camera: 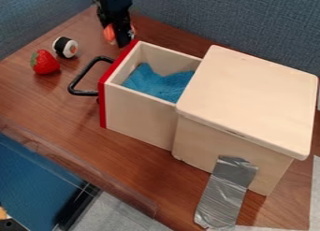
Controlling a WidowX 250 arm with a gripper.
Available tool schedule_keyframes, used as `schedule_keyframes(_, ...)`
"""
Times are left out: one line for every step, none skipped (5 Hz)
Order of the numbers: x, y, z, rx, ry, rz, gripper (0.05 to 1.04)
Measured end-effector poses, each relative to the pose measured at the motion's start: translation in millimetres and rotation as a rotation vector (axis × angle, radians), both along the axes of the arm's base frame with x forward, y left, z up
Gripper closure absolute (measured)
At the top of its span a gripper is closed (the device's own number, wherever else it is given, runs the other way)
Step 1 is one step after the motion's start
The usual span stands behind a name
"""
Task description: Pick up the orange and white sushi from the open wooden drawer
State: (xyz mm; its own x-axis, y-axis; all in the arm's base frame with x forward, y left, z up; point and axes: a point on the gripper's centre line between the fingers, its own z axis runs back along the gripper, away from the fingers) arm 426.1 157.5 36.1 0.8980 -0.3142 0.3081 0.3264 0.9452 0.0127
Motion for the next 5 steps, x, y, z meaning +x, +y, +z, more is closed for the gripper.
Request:
schedule_keyframes(-1,3,-6.2,0.031,0.01,0.001,0.144)
schedule_keyframes(-5,-1,-12.3,0.035,0.022,-0.017,0.076)
schedule_keyframes(-13,-9,-16.5,0.003,0.033,-0.026,0.082)
schedule_keyframes(-19,-11,21.1,-0.007,-0.054,-0.045,0.083)
schedule_keyframes(-32,-4,29.7,-0.009,-0.076,-0.038,0.083)
